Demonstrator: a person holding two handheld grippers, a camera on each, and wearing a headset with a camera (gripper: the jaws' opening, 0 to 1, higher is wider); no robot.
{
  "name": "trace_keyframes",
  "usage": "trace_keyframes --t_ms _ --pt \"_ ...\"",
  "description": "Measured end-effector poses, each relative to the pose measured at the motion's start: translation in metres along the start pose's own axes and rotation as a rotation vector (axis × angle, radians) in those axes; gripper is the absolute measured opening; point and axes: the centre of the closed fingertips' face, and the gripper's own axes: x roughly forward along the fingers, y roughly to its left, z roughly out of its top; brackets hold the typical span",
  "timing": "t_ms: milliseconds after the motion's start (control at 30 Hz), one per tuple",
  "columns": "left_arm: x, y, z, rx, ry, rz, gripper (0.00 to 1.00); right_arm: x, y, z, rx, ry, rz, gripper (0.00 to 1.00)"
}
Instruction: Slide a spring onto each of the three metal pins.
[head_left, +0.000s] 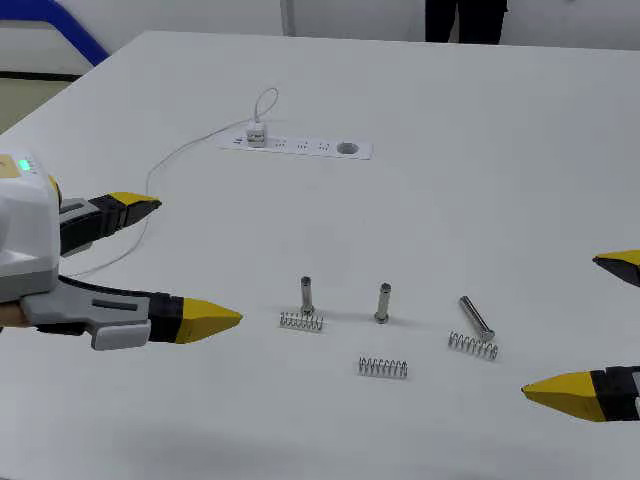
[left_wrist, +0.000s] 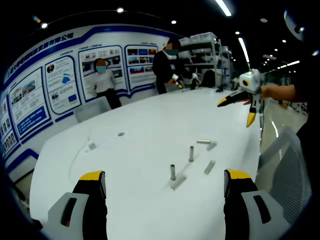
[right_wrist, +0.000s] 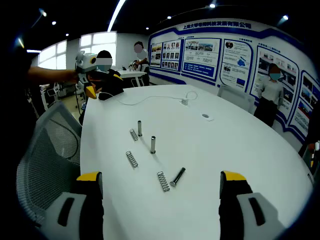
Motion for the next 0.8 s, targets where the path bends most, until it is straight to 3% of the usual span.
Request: trace_keyframes --t_ms 233,800 --pt "0.0 0.0 0.009 -0.005 -0.027 -0.008 1.0 0.001 0.0 -0.007 -0.003 0.023 0.015 0.98" --pt "0.0 0.0 -0.008 -0.017 0.021 -0.005 1.0 0.007 -0.001 -0.009 0.024 0.022 0.024 0.97"
